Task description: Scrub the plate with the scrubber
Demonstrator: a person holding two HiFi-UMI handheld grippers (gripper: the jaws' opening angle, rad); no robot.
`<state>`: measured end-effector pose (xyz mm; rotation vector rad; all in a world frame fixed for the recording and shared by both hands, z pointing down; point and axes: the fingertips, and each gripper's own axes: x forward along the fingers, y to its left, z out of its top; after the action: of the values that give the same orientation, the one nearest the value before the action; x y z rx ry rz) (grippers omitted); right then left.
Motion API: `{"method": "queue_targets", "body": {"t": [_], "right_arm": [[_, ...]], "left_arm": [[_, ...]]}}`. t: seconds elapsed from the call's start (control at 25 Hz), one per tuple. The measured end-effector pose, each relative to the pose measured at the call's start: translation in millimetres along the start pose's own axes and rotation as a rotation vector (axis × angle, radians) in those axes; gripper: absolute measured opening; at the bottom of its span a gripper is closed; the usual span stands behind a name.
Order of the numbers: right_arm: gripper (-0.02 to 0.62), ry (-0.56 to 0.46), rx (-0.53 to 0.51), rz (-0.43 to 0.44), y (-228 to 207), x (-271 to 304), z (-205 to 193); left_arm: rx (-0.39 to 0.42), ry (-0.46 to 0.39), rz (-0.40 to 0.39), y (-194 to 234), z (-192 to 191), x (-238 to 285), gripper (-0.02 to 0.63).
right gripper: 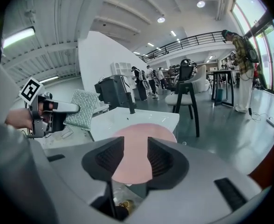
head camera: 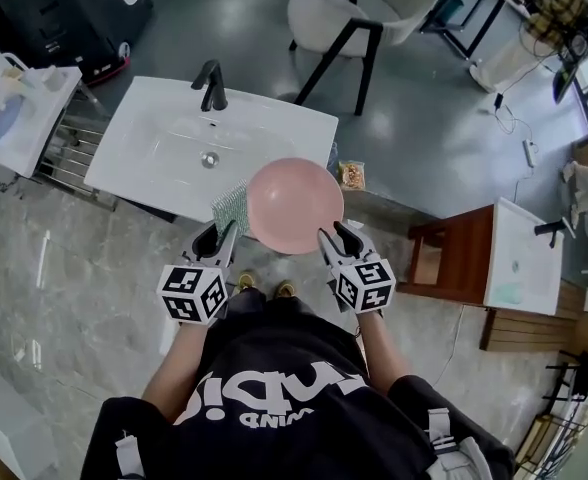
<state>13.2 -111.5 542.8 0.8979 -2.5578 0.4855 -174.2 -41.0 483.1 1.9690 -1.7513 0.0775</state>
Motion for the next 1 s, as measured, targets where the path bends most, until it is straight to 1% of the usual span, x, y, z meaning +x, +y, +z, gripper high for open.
{"method": "queue_targets", "body": {"t": [0.12,0.16,0.24,0.36,0.56,0.68,0.8,0.88,1.0], "right_arm": [[0.209,0.011,0.044,-0.081,-27.4,10.5,-8.5],[0.235,0.019,0.071,-0.100,-37.0,14.8,-11.6],[0.255,0.041,0.127,-0.121,-53.9,23.8,-18.5],[0.262,0.077,0.203,-0.123,-71.6,34.3,-31.5],[0.262,0.124,0.322,-0.082,-82.5,47.0,-46.7],[0.250,0.140,0.357,-0.059,-83.4,52.5,-51.2],[0.219,0.148,0.353,-0.072,-86.5,55.2,-52.9],[0.196,0.152,0.353,-0.075,-86.9,56.2,-53.3],[0.150,0.156,0.348,-0.064,-84.3,61.2,-52.3]], "left_arm": [[0.009,0.004,-0.016,2.8,4.4,10.1,0.092],[0.014,0.004,-0.022,3.2,6.5,13.8,0.093],[0.022,0.006,-0.035,3.2,10.1,20.8,0.094],[0.029,0.015,-0.053,2.4,11.9,30.2,0.092],[0.039,0.035,-0.079,0.0,13.6,41.6,0.094],[0.046,0.046,-0.093,-2.1,14.3,49.0,0.094],[0.065,0.070,-0.117,-7.6,11.5,59.5,0.094],[0.096,0.105,-0.152,-14.6,7.0,69.2,0.094],[0.151,0.180,-0.218,-24.7,-3.2,88.3,0.093]]}}
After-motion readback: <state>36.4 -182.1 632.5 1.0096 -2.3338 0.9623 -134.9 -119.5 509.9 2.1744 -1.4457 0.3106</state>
